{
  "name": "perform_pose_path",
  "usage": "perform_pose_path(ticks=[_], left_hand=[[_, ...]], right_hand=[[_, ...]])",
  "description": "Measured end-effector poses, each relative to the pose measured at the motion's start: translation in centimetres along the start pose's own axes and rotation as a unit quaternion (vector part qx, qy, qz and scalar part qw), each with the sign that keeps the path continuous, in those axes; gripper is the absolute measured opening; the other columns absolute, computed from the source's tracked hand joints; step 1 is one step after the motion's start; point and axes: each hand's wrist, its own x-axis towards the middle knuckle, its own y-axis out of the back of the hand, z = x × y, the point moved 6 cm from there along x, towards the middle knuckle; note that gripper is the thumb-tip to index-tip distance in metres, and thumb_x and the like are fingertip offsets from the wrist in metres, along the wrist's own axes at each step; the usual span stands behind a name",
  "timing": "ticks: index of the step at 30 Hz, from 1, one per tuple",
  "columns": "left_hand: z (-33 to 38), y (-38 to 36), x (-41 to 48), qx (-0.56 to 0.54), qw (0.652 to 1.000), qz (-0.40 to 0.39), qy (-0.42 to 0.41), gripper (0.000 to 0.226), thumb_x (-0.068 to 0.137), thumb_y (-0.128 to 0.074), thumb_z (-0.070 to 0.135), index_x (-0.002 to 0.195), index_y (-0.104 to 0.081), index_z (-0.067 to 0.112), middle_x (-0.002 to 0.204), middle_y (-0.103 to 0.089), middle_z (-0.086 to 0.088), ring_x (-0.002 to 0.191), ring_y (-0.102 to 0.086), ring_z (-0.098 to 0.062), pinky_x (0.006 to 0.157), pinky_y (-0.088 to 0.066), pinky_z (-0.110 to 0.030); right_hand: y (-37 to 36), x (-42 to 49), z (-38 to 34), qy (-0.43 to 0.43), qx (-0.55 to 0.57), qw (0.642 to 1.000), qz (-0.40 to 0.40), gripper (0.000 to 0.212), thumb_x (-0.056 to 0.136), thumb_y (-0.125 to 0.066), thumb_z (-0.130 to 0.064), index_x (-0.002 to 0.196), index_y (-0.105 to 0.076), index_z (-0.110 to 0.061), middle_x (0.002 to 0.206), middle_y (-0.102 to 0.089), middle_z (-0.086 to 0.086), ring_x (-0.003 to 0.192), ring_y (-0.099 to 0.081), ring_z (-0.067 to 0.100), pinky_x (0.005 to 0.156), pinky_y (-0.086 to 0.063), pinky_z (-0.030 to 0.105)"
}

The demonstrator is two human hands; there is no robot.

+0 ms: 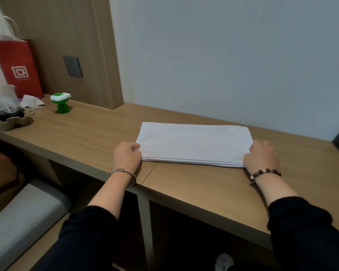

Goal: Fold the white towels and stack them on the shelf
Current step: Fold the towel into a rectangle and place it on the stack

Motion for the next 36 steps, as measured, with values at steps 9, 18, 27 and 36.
perform_pose_path(ticks=[9,18,27,36], left_hand=[[4.8,-2.3,-2.6,0.141,0.921,-0.102,-0.349,0.018,0.089,-0.062,0.02,0.104,-0.072,0.018,0.119,-0.065,0.0,0.112,-0.052,-0.026,0.092,-0.043,-0.035],[4.5,-2.6,-2.3,0.157,0.932,-0.128,-0.3,0.027,0.091,-0.058,0.038,0.113,-0.068,0.027,0.121,-0.061,0.01,0.114,-0.046,-0.012,0.086,-0.045,-0.028],[6.8,-1.6,-4.0,0.122,0.9,-0.069,-0.413,0.003,0.081,-0.073,0.015,0.079,-0.072,0.012,0.083,-0.068,-0.002,0.078,-0.061,-0.025,0.055,-0.046,-0.029],[7.4,-3.2,-3.3,0.118,0.913,-0.092,-0.38,0.018,0.085,-0.069,0.03,0.086,-0.074,0.012,0.086,-0.07,-0.001,0.085,-0.06,-0.022,0.068,-0.049,-0.032]], right_hand=[[-1.5,-2.8,-6.0,0.256,0.008,0.962,-0.098,0.018,0.088,-0.044,-0.006,0.084,-0.051,-0.022,0.091,-0.049,-0.003,0.093,-0.047,0.019,0.076,-0.034,0.028],[-1.5,-2.6,-4.5,0.267,0.077,0.944,-0.18,0.019,0.086,-0.067,-0.033,0.101,-0.057,-0.032,0.102,-0.048,-0.011,0.098,-0.042,0.007,0.08,-0.035,0.024],[-0.1,-2.9,-5.2,0.32,-0.015,0.943,-0.094,0.02,0.091,-0.057,-0.032,0.104,-0.069,-0.022,0.101,-0.066,-0.006,0.09,-0.059,0.013,0.074,-0.038,0.021],[0.1,-2.3,-5.0,0.293,-0.011,0.948,-0.122,0.011,0.09,-0.059,-0.019,0.091,-0.069,-0.017,0.096,-0.066,-0.004,0.086,-0.058,0.015,0.072,-0.04,0.022]])
